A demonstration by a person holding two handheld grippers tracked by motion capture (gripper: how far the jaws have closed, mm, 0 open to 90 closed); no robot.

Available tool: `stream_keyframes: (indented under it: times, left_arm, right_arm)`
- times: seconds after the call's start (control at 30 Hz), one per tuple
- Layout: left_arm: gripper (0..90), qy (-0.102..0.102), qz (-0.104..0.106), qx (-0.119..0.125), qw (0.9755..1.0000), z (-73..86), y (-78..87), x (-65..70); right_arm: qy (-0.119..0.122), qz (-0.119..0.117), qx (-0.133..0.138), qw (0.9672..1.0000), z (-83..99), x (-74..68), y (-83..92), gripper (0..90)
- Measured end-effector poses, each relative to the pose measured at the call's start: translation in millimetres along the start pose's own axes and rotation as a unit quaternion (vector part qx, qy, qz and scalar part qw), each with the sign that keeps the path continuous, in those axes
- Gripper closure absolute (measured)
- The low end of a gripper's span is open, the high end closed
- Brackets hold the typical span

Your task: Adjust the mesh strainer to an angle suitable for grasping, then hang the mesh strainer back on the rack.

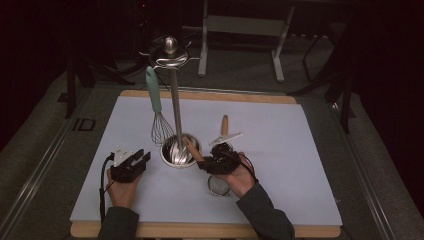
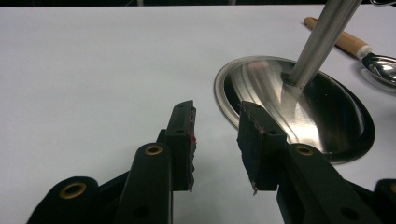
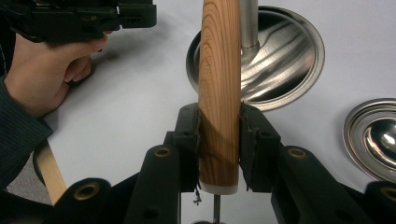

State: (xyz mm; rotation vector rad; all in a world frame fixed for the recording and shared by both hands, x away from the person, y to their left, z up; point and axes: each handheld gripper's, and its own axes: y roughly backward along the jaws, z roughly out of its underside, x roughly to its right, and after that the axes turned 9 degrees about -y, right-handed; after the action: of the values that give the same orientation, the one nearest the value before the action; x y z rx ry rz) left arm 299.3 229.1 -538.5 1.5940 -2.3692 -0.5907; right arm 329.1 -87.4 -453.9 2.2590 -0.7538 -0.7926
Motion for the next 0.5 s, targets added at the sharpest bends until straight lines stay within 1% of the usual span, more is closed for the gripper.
stream_keyframes:
  times: [0.33,0.5]
  left_arm:
    - [66.4,0.001,0.0,0.0,1.0,0.0,-0.1,-0.2]
    - [66.4,0.0,0.0,-0.001,1.0,0.0,0.0,-0.1]
  right_arm:
    - [-0.001,-0.001,0.008,1.0,-1.0,0.4,4.4,71.0]
    - [0.002,0.0,0.015,0.9999,-2.2,0.9,8.3,71.0]
